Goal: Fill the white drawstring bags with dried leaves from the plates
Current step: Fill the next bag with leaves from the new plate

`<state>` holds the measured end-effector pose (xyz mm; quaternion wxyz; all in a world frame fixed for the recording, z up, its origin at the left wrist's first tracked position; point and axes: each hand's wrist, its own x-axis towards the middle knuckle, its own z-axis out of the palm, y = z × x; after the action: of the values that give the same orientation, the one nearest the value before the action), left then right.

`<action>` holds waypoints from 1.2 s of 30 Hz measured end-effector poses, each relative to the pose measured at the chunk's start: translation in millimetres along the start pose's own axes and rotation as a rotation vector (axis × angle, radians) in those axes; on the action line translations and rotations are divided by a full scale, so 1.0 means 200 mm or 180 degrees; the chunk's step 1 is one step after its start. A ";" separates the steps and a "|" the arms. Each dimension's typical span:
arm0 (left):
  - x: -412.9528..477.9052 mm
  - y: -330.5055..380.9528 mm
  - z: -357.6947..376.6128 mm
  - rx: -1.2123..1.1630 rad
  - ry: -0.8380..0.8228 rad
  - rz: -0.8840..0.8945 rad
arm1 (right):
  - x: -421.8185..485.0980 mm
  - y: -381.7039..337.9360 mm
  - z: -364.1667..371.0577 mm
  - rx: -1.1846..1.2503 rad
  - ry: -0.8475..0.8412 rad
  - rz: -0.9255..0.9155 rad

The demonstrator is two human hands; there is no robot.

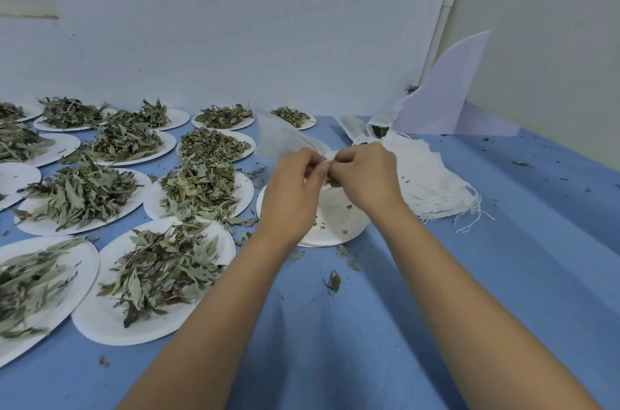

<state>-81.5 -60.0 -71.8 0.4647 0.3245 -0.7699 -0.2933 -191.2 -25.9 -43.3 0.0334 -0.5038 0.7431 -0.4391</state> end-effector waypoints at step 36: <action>0.01 -0.10 -0.01 0.0206 0.0599 0.0057 | -0.04 -0.08 0.02 0.1712 -0.1030 0.1102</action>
<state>-76.5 -74.0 -84.1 0.5268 0.3586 -0.7348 -0.2324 -173.0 -23.4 -38.1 0.3560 -0.4067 0.6604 -0.5213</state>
